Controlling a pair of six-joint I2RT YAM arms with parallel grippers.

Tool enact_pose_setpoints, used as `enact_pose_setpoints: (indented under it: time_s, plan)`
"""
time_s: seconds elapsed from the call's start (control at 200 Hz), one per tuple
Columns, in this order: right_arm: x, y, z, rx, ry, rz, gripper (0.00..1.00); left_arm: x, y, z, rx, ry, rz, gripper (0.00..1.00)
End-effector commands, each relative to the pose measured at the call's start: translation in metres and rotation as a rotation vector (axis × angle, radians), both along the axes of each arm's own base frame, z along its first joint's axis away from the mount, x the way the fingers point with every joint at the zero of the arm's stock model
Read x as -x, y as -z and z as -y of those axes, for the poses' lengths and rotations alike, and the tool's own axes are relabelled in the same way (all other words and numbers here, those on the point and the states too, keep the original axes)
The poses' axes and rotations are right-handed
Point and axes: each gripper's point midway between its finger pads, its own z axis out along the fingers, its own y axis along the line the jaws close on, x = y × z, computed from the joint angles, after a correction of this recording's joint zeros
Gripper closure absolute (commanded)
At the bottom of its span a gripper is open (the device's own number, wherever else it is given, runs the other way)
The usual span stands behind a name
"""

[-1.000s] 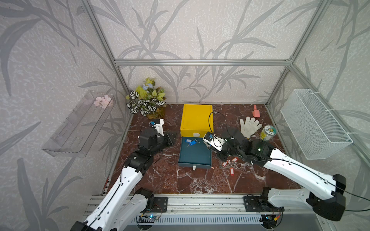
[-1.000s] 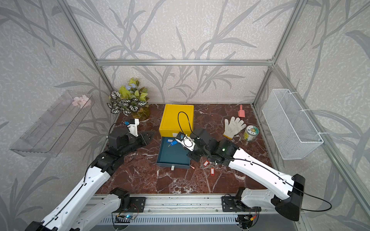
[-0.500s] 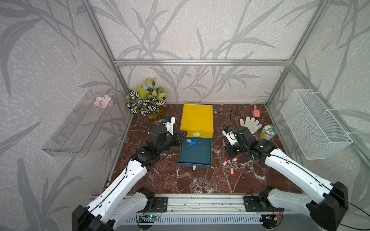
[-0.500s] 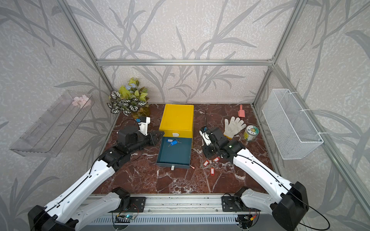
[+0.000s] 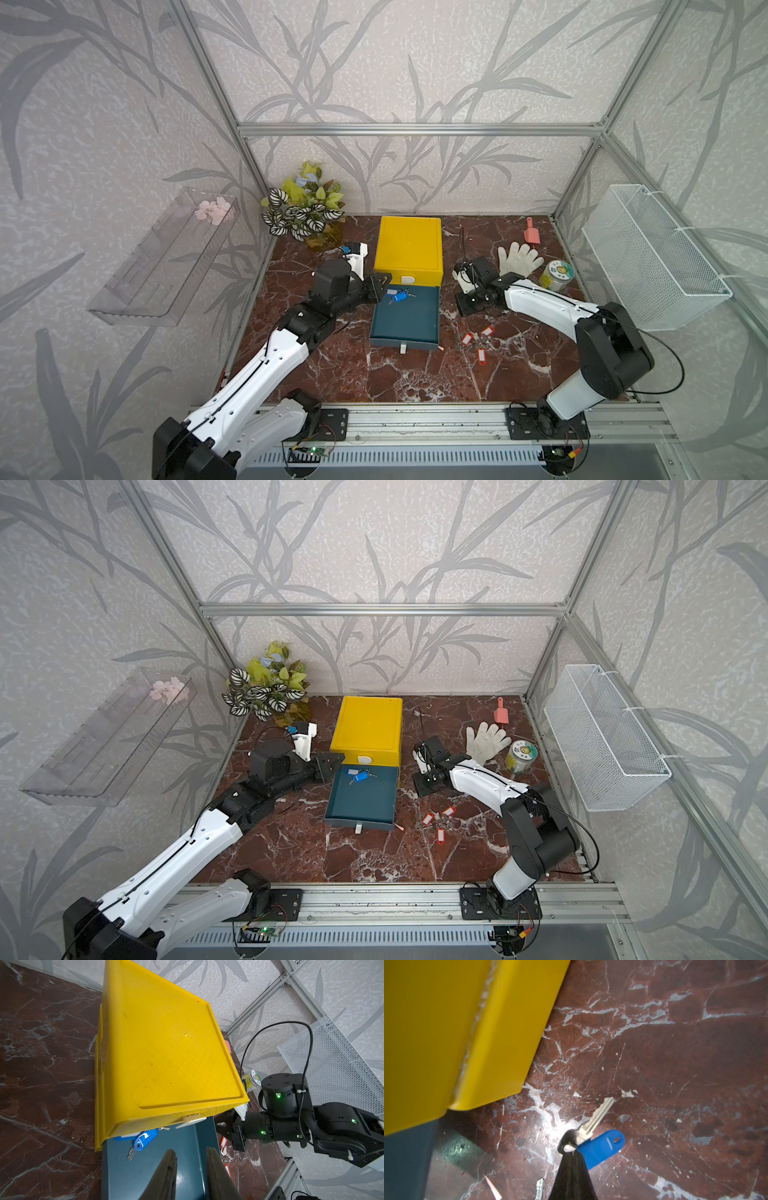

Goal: Take the keys out of the drawer
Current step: Place the key at the center of the board.

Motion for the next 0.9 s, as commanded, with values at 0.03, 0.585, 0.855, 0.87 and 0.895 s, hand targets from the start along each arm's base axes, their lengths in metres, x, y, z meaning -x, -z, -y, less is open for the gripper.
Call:
enact_pose_setpoints:
  time_s: [0.03, 0.585, 0.855, 0.87, 0.895]
  plan:
    - [-0.014, 0.006, -0.001, -0.011, 0.029, 0.024, 1.00, -0.006, -0.006, 0.001, -0.014, -0.006, 0.034, 0.72]
    - [-0.006, 0.000, 0.010, 0.029, 0.041, -0.005, 0.63, -0.016, 0.020, -0.018, -0.112, -0.106, -0.016, 0.67]
    - [0.006, -0.066, 0.012, -0.057, 0.057, 0.107, 0.64, -0.018, 0.014, -0.028, -0.099, -0.132, 0.000, 0.69]
    - [0.007, -0.071, 0.012, -0.065, 0.054, 0.115, 0.64, -0.019, 0.013, -0.029, -0.098, -0.135, 0.002, 0.69]
    - [0.008, -0.078, 0.012, -0.080, 0.055, 0.128, 0.64, -0.019, 0.012, -0.031, -0.097, -0.139, 0.005, 0.69]
